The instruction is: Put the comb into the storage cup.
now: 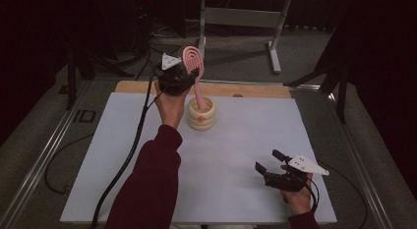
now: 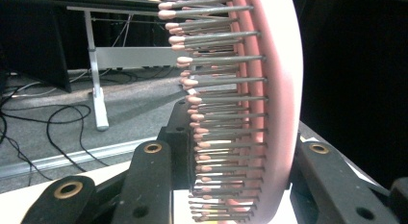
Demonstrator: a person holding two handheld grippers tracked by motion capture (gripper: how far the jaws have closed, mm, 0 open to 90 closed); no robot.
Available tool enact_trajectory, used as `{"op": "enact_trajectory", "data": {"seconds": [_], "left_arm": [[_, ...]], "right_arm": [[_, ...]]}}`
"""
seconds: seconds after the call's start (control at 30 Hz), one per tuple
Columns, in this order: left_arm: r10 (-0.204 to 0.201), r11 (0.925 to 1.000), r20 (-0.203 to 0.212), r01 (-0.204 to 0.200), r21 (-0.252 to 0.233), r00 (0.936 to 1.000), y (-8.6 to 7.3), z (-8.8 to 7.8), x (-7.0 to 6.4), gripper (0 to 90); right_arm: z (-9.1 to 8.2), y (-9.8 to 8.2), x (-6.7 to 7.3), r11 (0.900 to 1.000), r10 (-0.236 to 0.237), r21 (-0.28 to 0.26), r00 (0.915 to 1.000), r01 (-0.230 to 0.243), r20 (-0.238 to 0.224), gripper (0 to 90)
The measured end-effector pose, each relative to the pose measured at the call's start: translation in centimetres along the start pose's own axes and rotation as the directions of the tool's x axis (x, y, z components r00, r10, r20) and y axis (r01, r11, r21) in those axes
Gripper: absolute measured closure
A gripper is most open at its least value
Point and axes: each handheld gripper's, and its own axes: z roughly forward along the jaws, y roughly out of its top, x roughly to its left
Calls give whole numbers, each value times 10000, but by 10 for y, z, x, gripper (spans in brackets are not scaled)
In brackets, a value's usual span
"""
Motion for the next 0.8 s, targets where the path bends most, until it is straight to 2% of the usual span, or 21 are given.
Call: {"op": "enact_trajectory", "data": {"seconds": [0.8], "left_arm": [[201,9997,-195,-204,-133,9996,-11,11,-10,641]], "right_arm": [[-1,0,-1,10000,28,-59,10000,-28,16,136]]}}
